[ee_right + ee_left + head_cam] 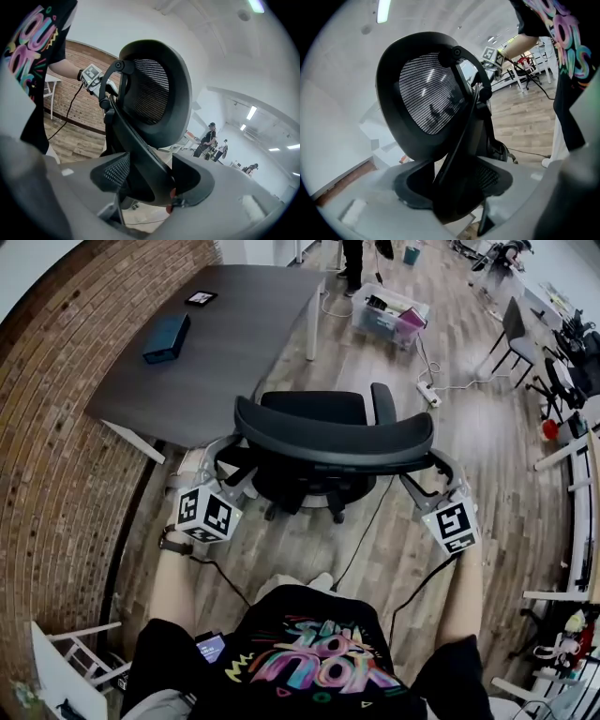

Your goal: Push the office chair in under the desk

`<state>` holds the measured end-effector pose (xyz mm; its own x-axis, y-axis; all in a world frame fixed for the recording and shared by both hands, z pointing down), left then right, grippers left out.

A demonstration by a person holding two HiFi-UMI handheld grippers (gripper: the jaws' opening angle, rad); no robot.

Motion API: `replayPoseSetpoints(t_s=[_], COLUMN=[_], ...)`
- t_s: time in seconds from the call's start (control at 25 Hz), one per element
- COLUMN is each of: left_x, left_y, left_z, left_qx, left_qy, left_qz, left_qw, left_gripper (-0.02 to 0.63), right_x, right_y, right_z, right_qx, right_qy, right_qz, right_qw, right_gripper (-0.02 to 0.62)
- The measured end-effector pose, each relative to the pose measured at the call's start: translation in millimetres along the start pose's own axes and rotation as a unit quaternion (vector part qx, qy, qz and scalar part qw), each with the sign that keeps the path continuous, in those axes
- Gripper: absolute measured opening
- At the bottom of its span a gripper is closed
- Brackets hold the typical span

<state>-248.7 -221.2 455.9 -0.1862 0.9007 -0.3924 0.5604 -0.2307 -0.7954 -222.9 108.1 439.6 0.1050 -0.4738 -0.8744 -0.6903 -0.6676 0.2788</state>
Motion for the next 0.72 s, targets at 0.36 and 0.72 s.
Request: replayPoseSetpoints(t_s=[0.36, 0.72], left_x=[-6, 4], left_y=[20, 40], left_z=[-36, -80], left_qx=[0.002, 0.016], left_qy=[0.013, 0.014], left_qz=[-0.010, -0.010], left_qw=[0.9999, 0.9997], left_gripper=[0.245, 0.229], right_x=[8, 8], right_y=[-53, -116], right_z=[-54, -107], right_qx=[0.036, 0.058], right_qy=[0.007, 0.011], right_qz=[0.012, 0.019], right_qw=[0.999, 0.998], right_gripper=[0.285, 0.298])
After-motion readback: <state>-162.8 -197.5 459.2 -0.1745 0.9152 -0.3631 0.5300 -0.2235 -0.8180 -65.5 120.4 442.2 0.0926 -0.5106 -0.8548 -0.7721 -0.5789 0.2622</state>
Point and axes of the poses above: the fingertips, and each gripper's own axes: z backward along the fingers, y to its left, x out of its top, the point moved 2 cm from there along z, backward along the fingers, and after that the axes turned 14 degrees about -z, right-handed, at the moved point
